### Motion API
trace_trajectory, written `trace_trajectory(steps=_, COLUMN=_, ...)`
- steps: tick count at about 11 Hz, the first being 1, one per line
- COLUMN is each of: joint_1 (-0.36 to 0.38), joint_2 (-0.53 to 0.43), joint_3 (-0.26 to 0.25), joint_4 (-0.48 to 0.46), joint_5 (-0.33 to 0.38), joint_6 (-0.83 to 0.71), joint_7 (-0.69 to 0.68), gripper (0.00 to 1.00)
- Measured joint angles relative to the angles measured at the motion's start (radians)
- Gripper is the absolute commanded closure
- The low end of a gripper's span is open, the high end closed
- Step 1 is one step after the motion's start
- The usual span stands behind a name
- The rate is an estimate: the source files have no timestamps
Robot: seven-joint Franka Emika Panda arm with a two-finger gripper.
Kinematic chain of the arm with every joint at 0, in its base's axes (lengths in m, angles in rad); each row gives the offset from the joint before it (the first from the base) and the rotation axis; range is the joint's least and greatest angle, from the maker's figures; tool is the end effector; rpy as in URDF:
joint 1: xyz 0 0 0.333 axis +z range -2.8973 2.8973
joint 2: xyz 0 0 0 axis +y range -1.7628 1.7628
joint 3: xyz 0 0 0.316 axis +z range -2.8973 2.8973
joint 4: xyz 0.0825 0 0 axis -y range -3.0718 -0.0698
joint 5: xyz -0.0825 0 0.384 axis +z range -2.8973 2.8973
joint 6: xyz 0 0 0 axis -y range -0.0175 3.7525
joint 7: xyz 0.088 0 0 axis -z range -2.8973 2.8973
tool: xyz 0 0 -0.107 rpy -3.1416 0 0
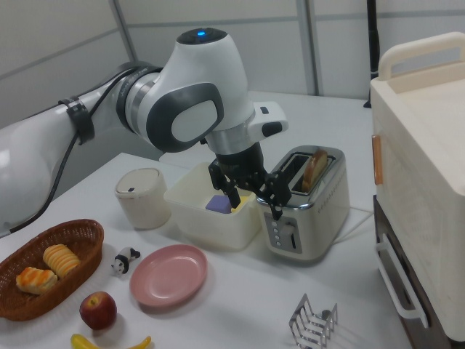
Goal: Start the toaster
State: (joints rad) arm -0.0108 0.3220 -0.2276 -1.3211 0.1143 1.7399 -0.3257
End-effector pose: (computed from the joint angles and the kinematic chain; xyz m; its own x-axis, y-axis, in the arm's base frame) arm 0.6525 -0.1229 0.5676 0.9897 0.0880 0.1125 0.0893 -0.9960 -0.0069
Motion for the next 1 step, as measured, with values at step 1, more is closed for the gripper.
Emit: trace_trajectory(steps=1, joint_1=0.0, joint_2=0.0, joint_3=0.0, joint_4=0.0, joint_5=0.0, joint_6=0.0, joint_7=0.0, gripper=0.0)
